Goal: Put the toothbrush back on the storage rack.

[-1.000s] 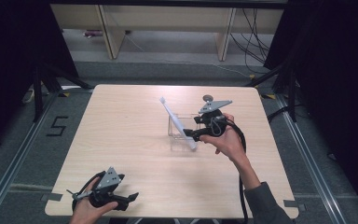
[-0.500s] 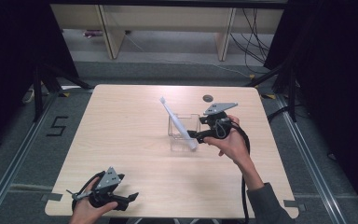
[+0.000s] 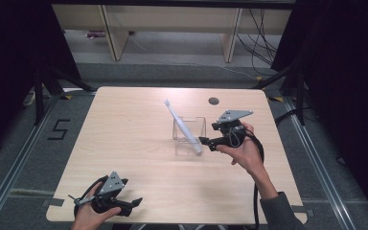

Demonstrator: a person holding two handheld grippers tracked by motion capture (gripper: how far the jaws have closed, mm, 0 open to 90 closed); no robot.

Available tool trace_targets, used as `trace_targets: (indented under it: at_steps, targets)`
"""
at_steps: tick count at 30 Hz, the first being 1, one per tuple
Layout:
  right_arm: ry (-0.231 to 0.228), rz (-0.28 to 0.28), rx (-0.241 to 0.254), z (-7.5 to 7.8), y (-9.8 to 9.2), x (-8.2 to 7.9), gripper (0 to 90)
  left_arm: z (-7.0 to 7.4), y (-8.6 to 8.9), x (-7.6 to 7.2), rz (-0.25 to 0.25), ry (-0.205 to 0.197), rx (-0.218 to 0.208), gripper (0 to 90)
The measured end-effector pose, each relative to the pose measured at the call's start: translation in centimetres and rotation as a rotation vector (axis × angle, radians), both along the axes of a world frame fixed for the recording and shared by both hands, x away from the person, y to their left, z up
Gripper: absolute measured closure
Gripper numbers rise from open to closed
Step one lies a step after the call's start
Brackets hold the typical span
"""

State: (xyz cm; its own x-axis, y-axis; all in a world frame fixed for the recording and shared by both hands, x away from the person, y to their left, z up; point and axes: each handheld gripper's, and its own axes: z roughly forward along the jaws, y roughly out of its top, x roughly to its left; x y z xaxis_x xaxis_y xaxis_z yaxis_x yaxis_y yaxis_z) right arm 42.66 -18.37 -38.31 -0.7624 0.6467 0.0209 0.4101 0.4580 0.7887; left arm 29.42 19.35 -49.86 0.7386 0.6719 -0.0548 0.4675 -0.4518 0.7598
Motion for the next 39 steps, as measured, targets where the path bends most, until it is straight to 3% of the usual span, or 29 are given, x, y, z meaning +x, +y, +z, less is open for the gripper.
trace_targets:
  at_steps: [1, 3, 4, 5, 7, 8, 9, 13, 15, 16, 18, 20, 21, 22, 24, 25, 27, 31, 33, 34, 37, 39]
  targets:
    - [-0.010, 0.002, 0.000, -0.1, -0.1, 0.0, 27.6, 0.0, 0.1, 0.1, -0.006, -0.004, 0.015, 14.8]
    - [0.002, -0.003, -0.002, -0.2, -0.3, -0.3, 27.5, 0.0, 0.0, 0.0, 0.002, 0.001, -0.002, 14.8]
    - [-0.022, 0.002, -0.010, -0.3, -0.4, -0.3, 27.3, 0.0, 0.1, 0.1, -0.001, -0.003, 0.017, 14.8]
    - [0.002, 0.001, -0.007, -0.4, -0.5, -0.5, 27.2, 0.0, 0.1, 0.1, -0.001, -0.004, 0.019, 14.8]
    - [0.003, -0.007, -0.001, -0.6, -0.6, -0.7, 27.2, 0.0, 0.0, 0.0, -0.002, 0.002, 0.003, 14.8]
    - [0.009, 0.003, -0.007, -0.7, -0.7, -0.7, 27.0, 0.0, 0.1, 0.1, -0.004, -0.002, 0.019, 14.8]
    - [-0.017, 0.008, -0.021, -0.7, -0.8, -0.7, 26.9, 0.0, 0.1, 0.1, -0.001, -0.004, 0.019, 14.7]
    - [0.009, -0.010, -0.014, -1.2, -0.8, -1.0, 26.7, 0.1, 0.1, 0.0, -0.007, -0.004, 0.019, 14.8]
    - [-0.005, 0.000, -0.033, -1.3, -1.1, -1.1, 26.6, 0.0, 0.1, 0.0, -0.005, 0.002, 0.013, 14.8]
    - [0.020, -0.015, -0.014, -1.4, -1.0, -1.3, 26.6, 0.0, 0.0, 0.0, -0.003, 0.003, 0.010, 14.8]
    - [0.023, -0.014, -0.022, -1.5, -1.2, -1.5, 26.6, 0.1, 0.0, 0.0, -0.003, -0.007, 0.017, 14.8]
    - [0.010, 0.000, -0.027, -1.8, -1.4, -1.5, 26.5, 0.1, 0.1, 0.1, -0.007, -0.009, 0.023, 14.8]
    - [0.024, -0.018, -0.017, -1.9, -1.3, -1.8, 26.5, 0.1, 0.1, 0.1, -0.003, -0.006, 0.016, 14.8]
    - [0.003, -0.006, -0.032, -2.0, -1.6, -1.7, 26.6, 0.0, 0.0, 0.0, -0.002, -0.001, 0.002, 14.8]
    - [0.028, -0.020, -0.023, -2.2, -1.7, -2.1, 26.5, 0.0, 0.0, 0.0, -0.003, 0.001, 0.003, 14.8]
    - [0.002, -0.015, -0.032, -2.3, -1.9, -2.0, 26.5, 0.0, 0.0, 0.0, 0.002, -0.006, 0.010, 14.8]
    - [0.030, -0.031, -0.022, -2.6, -2.0, -2.3, 26.4, 0.1, 0.0, 0.0, -0.012, 0.000, 0.008, 14.8]
    - [0.024, -0.044, -0.008, -3.0, -2.5, -2.6, 24.6, 0.0, 0.1, 0.0, -0.007, -0.008, 0.017, 14.8]
    - [0.024, -0.037, 0.003, -3.1, -2.8, -2.7, 24.5, 0.0, -0.1, 0.0, -0.001, -0.001, -0.007, 14.7]
    - [0.025, -0.063, 0.005, -3.1, -3.0, -2.9, 24.4, 0.0, -0.1, 0.0, -0.006, -0.002, 0.003, 14.8]
    - [0.010, -0.060, 0.015, -3.4, -3.4, -3.0, 23.8, 0.0, 0.0, 0.0, -0.004, -0.007, 0.005, 14.8]
    - [0.036, -0.082, 0.033, -3.8, -3.5, -3.4, 23.5, 0.1, 0.0, -0.1, -0.008, -0.005, 0.003, 14.7]
